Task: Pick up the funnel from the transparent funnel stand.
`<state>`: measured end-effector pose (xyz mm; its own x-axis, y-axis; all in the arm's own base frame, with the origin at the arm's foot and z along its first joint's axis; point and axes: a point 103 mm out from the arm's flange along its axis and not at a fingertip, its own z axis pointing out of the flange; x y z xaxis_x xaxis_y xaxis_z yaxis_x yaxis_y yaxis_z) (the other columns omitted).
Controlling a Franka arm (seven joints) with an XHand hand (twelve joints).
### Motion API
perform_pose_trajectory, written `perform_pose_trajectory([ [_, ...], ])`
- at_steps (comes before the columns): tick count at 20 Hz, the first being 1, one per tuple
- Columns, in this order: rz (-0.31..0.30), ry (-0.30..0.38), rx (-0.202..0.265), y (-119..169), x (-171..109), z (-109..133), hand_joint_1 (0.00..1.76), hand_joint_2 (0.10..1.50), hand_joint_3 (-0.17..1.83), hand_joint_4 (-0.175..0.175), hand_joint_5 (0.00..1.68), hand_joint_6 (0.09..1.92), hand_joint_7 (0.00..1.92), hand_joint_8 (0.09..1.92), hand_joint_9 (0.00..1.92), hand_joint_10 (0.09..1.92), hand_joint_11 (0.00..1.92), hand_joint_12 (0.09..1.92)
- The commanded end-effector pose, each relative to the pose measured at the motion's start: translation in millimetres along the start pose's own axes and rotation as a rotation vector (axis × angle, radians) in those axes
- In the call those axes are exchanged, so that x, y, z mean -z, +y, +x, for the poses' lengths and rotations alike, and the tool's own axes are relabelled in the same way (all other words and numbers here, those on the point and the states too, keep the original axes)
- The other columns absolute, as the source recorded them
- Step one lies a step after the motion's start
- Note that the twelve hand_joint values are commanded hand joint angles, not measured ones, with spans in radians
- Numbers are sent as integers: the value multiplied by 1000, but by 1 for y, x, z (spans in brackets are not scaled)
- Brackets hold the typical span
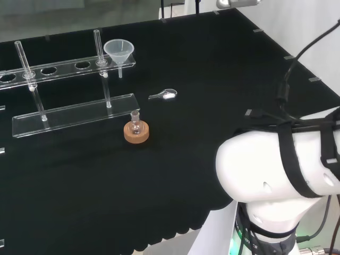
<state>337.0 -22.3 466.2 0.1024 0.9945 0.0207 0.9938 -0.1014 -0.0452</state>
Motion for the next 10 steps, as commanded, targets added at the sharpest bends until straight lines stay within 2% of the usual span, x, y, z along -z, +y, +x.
perform_pose_trajectory([
  [1, 24, 34, 43, 39, -17, 8, 0, 1186, 431, 4, 245, 87, 72, 571, 258, 637, 182, 1338],
  [7, 44, 14, 76, 81, -37, 20, 0, 1167, 413, 1, 239, 87, 69, 567, 255, 636, 175, 1342],
  [10, 62, -3, 89, 104, -48, 35, 0, 1163, 395, -2, 236, 87, 70, 565, 252, 640, 163, 1356],
])
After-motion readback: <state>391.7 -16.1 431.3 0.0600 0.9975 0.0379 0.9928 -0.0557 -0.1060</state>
